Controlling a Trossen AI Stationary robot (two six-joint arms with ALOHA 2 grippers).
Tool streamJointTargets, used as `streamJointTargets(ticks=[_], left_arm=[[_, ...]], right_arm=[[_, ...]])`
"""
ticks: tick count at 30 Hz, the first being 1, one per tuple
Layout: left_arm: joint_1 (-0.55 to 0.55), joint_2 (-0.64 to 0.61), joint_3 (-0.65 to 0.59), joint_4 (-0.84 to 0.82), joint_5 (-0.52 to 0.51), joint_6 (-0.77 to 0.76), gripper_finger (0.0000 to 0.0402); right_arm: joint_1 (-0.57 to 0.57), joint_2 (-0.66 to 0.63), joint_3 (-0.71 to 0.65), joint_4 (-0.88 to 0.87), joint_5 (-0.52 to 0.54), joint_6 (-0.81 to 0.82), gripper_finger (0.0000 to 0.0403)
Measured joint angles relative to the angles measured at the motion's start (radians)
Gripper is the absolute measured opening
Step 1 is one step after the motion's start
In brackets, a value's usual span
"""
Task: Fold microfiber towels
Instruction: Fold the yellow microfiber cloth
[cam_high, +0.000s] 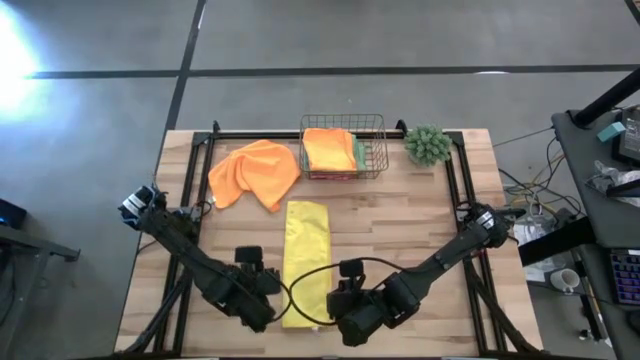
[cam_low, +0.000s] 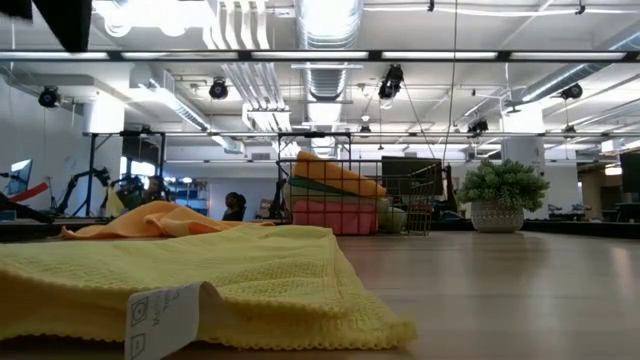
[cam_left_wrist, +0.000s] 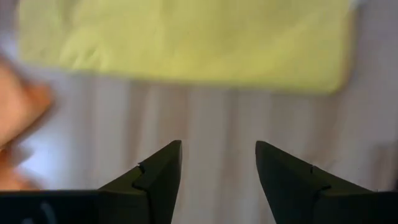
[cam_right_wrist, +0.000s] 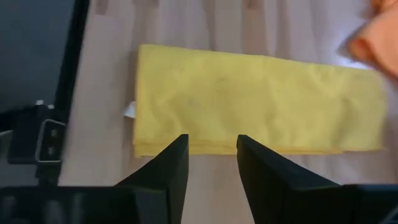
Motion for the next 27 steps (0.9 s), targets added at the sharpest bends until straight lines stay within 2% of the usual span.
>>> streamJointTargets(ticks=[5, 8, 13, 21, 27], left_arm=[[-0.039, 0.000, 0.000, 0.252, -0.027, 0.035, 0.0190], [-0.051, 0.000, -0.002, 0.334, -0.065, 0.075, 0.0190], [-0.068, 0.023, -0.024, 0.415, -0.077, 0.085, 0.0190], [-0.121, 0.189, -0.038, 0.518, -0.074, 0.083, 0.0190], [-0.124, 0.260, -0.021, 0.537, -0.076, 0.080, 0.0190]], right_arm=[[0.013, 0.002, -0.081, 0.125, -0.022, 0.012, 0.0123], [0.013, 0.002, -0.111, 0.198, -0.033, 0.013, 0.0123], [0.015, 0.002, -0.180, 0.317, -0.061, -0.029, 0.0123], [0.028, 0.002, -0.302, 0.521, -0.087, -0.094, 0.0123], [0.030, 0.011, -0.356, 0.599, -0.119, -0.147, 0.0123]])
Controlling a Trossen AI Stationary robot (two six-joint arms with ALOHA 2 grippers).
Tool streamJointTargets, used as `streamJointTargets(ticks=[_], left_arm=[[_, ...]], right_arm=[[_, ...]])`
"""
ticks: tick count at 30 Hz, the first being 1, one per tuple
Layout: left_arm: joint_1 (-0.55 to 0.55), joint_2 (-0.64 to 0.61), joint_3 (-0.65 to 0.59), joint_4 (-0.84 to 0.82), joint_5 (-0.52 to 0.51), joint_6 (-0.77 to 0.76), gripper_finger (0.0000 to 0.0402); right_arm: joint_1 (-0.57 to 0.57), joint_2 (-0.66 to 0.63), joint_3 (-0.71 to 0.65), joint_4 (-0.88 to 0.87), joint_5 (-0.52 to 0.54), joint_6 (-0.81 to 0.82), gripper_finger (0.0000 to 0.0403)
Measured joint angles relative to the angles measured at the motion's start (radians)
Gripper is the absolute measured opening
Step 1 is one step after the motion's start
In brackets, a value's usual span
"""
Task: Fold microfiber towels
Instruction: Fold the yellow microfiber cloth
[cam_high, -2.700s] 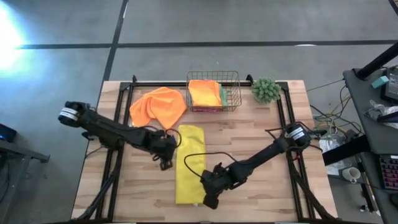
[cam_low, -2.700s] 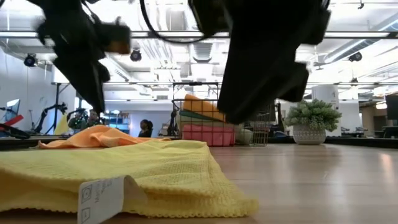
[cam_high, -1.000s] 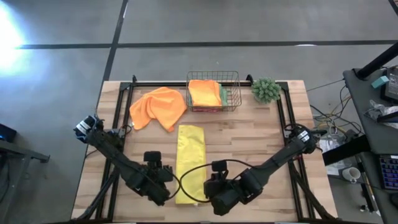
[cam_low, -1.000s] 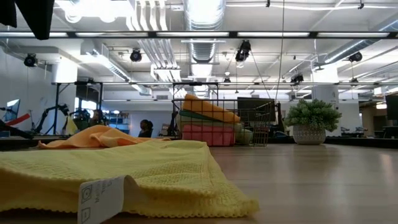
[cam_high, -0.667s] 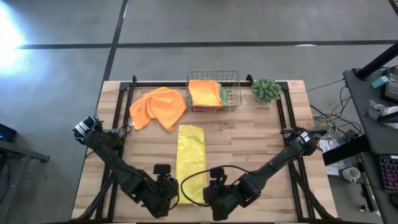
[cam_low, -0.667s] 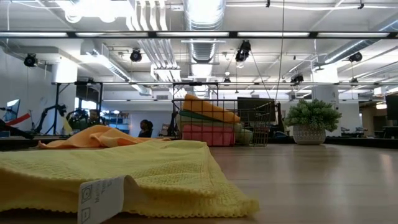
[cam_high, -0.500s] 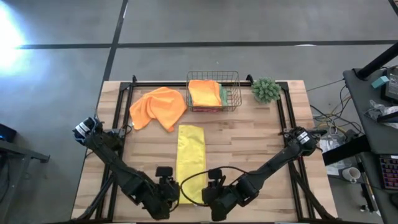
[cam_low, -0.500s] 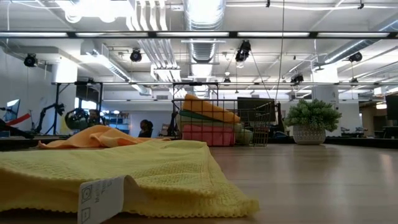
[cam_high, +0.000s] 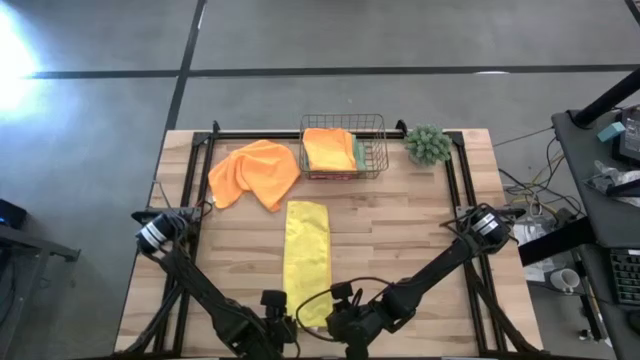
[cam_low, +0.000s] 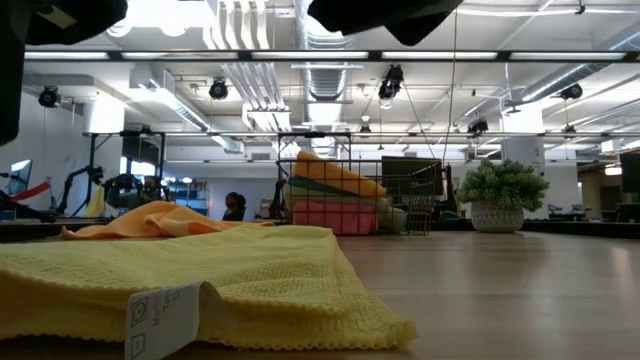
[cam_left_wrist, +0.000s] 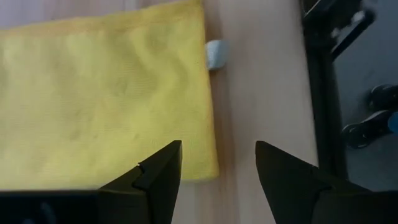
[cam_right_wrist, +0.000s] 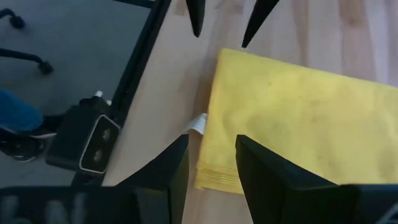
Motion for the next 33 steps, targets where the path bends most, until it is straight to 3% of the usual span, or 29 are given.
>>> streamJointTargets(ticks=[6, 21, 26, 33], left_arm=[[-0.001, 0.032, -0.008, 0.090, 0.000, 0.001, 0.0189], [-0.005, 0.120, -0.014, 0.049, -0.015, -0.001, 0.0189], [-0.005, 0.122, -0.019, 0.042, -0.036, -0.002, 0.0189], [-0.004, 0.118, -0.052, 0.051, -0.048, -0.004, 0.0189]], right_arm=[[0.000, 0.066, -0.003, 0.027, -0.029, -0.048, 0.0123], [0.000, 0.213, 0.105, 0.024, -0.037, -0.097, 0.0123], [0.000, 0.226, 0.107, -0.019, 0.021, -0.103, 0.0123], [-0.003, 0.224, 0.101, -0.066, 0.024, -0.100, 0.0123]])
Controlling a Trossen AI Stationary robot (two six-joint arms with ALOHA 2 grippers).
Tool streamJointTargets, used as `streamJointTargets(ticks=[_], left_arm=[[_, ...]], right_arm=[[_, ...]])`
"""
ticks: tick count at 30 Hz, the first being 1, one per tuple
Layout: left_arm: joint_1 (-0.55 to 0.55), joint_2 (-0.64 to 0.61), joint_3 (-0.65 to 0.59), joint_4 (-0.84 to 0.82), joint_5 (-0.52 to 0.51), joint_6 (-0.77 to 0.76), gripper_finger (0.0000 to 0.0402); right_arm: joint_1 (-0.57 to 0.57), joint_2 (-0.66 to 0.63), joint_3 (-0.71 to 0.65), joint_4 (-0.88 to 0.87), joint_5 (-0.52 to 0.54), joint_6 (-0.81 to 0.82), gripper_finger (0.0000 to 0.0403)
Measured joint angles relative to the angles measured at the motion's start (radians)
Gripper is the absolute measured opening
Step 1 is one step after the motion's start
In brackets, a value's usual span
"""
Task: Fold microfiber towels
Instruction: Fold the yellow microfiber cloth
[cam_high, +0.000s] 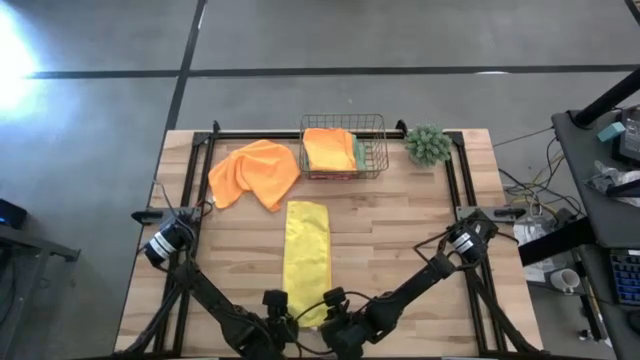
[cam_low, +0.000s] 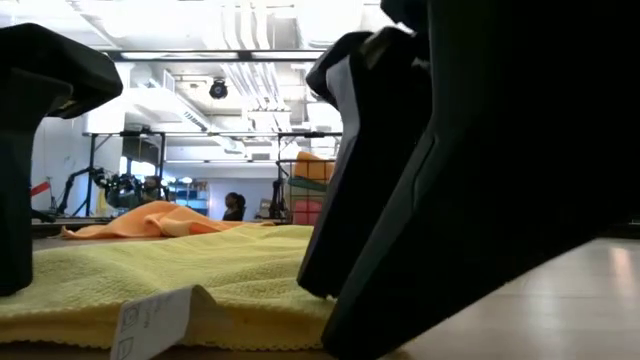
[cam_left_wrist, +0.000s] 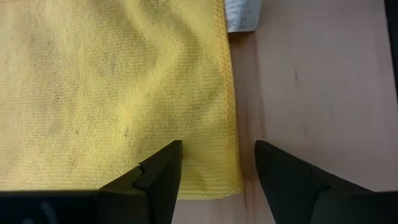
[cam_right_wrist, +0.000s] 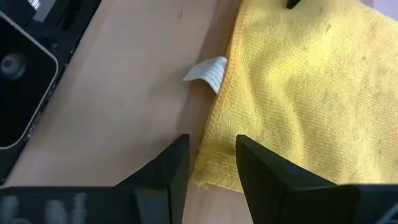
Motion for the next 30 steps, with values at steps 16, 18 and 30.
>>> streamJointTargets(ticks=[16, 18, 30], left_arm=[[0.064, 0.001, -0.075, 0.035, 0.020, 0.016, 0.0128], [0.064, 0.002, -0.075, 0.051, 0.020, 0.034, 0.0108], [0.065, 0.000, -0.064, 0.065, 0.010, 0.039, 0.0005]], right_arm=[[-0.072, -0.003, -0.031, 0.001, -0.095, 0.106, 0.0110], [-0.082, -0.003, -0.031, -0.017, -0.086, 0.134, 0.0104], [-0.114, -0.003, -0.033, -0.085, -0.052, 0.167, 0.0098]])
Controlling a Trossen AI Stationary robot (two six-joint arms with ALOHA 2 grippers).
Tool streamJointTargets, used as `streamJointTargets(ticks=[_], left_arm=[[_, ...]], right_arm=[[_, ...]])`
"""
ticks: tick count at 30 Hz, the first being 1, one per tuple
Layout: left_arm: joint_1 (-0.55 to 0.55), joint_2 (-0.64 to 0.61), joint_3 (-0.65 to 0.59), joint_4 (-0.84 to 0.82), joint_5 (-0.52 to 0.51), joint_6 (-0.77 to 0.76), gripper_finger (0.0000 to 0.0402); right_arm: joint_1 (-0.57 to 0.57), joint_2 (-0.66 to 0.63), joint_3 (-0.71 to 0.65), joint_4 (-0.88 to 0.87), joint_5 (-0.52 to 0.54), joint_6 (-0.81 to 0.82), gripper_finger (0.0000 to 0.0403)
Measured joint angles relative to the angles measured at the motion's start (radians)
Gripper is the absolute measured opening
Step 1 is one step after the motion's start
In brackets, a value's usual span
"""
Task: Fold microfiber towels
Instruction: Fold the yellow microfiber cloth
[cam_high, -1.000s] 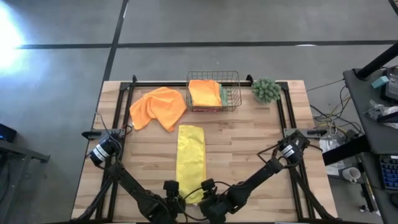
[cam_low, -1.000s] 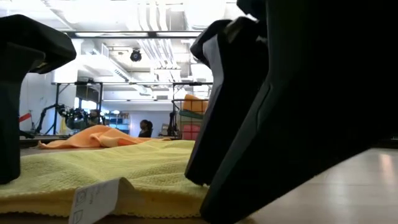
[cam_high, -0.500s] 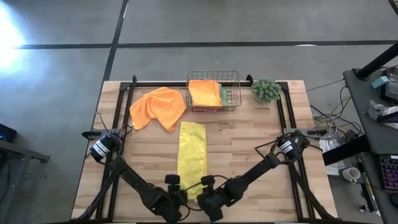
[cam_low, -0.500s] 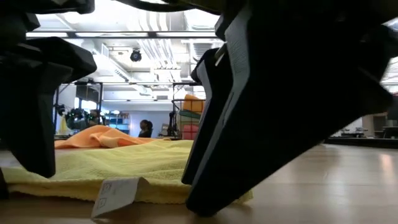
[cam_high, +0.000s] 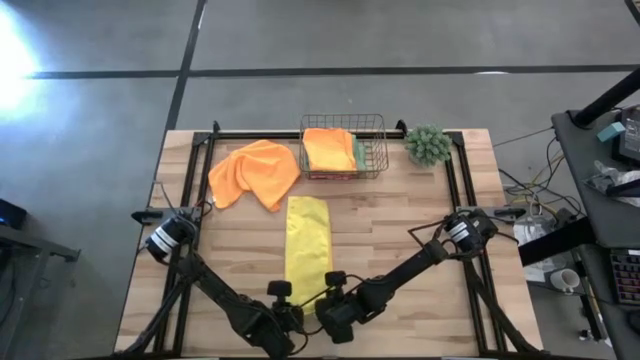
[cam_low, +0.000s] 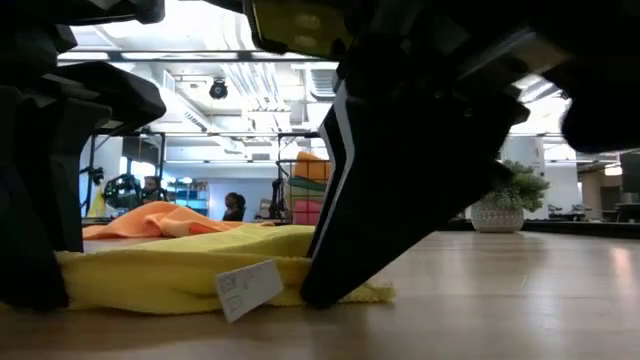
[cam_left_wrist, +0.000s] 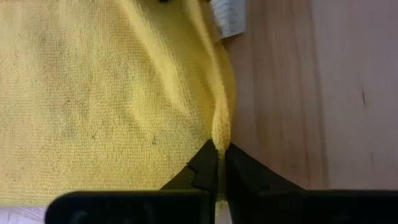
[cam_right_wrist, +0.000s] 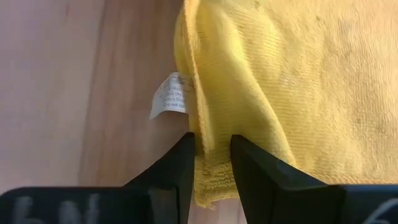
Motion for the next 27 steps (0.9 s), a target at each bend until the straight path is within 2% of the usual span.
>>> streamJointTargets(ticks=[4, 11, 19, 27], left_arm=[[0.000, 0.000, 0.019, 0.005, -0.014, 0.008, 0.0005], [0.001, -0.004, 0.025, 0.006, -0.014, 0.020, 0.0005], [0.001, -0.058, 0.019, -0.012, 0.015, 0.019, 0.0005], [0.004, -0.129, 0.059, -0.012, 0.086, 0.027, 0.0005]], right_arm=[[-0.018, 0.000, -0.007, -0.012, -0.019, 0.019, 0.0086], [-0.030, 0.017, -0.010, -0.012, -0.044, 0.027, 0.0014], [0.001, 0.000, 0.002, -0.022, -0.063, 0.071, 0.0009], [0.057, -0.004, 0.127, -0.141, -0.072, 0.134, 0.0008]])
